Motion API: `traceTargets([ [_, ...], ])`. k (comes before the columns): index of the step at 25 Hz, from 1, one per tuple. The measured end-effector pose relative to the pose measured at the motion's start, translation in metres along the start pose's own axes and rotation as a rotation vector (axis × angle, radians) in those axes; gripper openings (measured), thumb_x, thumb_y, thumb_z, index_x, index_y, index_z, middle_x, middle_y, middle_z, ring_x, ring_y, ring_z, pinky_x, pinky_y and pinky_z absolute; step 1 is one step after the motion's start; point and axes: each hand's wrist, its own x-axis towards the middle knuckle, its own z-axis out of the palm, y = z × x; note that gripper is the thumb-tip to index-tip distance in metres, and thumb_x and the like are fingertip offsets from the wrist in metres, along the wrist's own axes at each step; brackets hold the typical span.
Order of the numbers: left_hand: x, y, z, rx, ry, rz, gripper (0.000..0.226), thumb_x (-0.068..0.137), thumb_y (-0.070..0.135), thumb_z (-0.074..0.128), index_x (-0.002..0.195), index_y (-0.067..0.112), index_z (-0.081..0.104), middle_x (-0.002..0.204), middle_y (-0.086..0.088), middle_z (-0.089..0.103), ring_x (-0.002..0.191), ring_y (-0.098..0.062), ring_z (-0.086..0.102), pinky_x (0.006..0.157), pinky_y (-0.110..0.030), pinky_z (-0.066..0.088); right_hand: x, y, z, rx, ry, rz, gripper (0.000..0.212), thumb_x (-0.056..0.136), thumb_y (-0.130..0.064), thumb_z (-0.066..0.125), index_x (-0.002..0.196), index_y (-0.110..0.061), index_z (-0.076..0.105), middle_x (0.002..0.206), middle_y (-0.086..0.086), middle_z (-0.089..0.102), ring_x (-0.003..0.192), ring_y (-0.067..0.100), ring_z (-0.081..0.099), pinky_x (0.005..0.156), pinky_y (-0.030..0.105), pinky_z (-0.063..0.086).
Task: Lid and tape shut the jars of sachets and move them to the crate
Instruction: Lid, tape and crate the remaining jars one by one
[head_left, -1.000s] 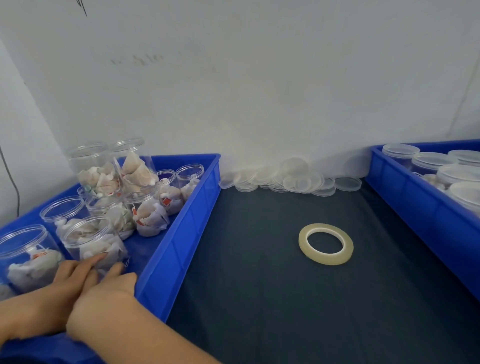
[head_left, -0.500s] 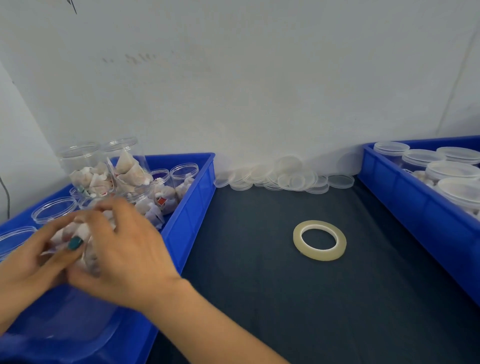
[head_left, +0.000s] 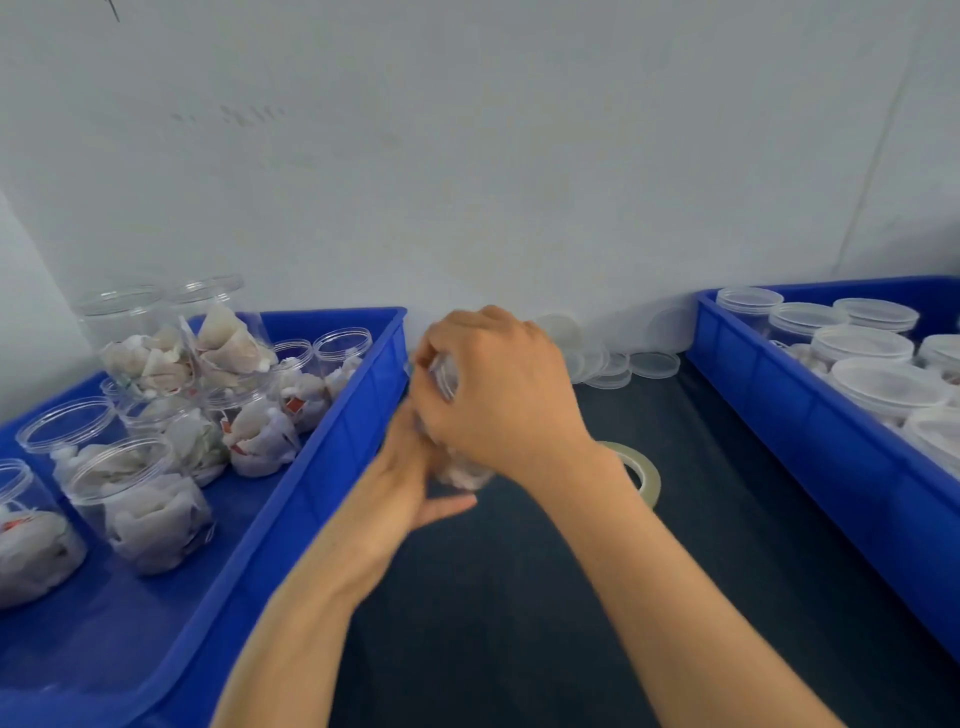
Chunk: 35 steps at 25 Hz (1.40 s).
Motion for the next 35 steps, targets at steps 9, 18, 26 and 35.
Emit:
traceTargets([
  [9, 0.067, -0.067, 0.104, 0.618, -0.064, 0.016, 0.044, 0.075, 0.018, 0.077, 0.088, 0.045, 0.045, 0.083, 0.022, 0.057, 0.077, 0.027, 0.053, 0.058, 0.002, 0.039, -0.046, 0.07, 0.036, -0.08, -0.364, 0.093, 0.022, 0.088, -0.04, 0.057, 0.105, -0.031, 0.067, 0.099, -0.011, 0.069, 0.096, 0.016, 0.061, 0.076, 0.031, 0.039],
  [18, 0.097, -0.092, 0.087, 0.119, -0.168, -0.041, 0.074, 0.068, 0.018, 0.086, 0.132, 0.027, 0.049, 0.124, 0.01, 0.066, 0.116, -0.005, 0.062, 0.094, -0.022, 0.052, -0.012, 0.117, 0.047, 0.544, -0.369, 0.445, 0.019, 0.095, -0.041, 0.054, 0.098, -0.031, 0.07, 0.097, -0.01, 0.073, 0.091, 0.007, 0.069, 0.082, 0.026, 0.053],
  [26, 0.1, -0.095, 0.092, 0.113, -0.154, -0.002, 0.079, 0.063, 0.014, 0.083, 0.13, 0.028, 0.044, 0.127, 0.007, 0.058, 0.115, 0.005, 0.057, 0.091, -0.015, 0.048, -0.019, 0.222, 0.103, 0.162, -0.378, 0.827, 0.062, 0.095, -0.023, 0.064, 0.147, -0.009, 0.032, 0.151, 0.023, 0.026, 0.131, 0.039, 0.044, 0.109, 0.04, 0.036],
  [35, 0.106, -0.102, 0.095, 0.103, -0.153, -0.003, 0.079, 0.069, 0.006, 0.086, 0.133, 0.029, 0.044, 0.131, 0.003, 0.057, 0.122, -0.001, 0.055, 0.097, -0.021, 0.048, -0.007, 0.276, 0.126, -0.42, -0.574, 0.526, 0.059, 0.104, -0.029, 0.04, 0.156, -0.038, 0.014, 0.157, 0.029, 0.0, 0.142, 0.048, 0.019, 0.105, 0.055, 0.037],
])
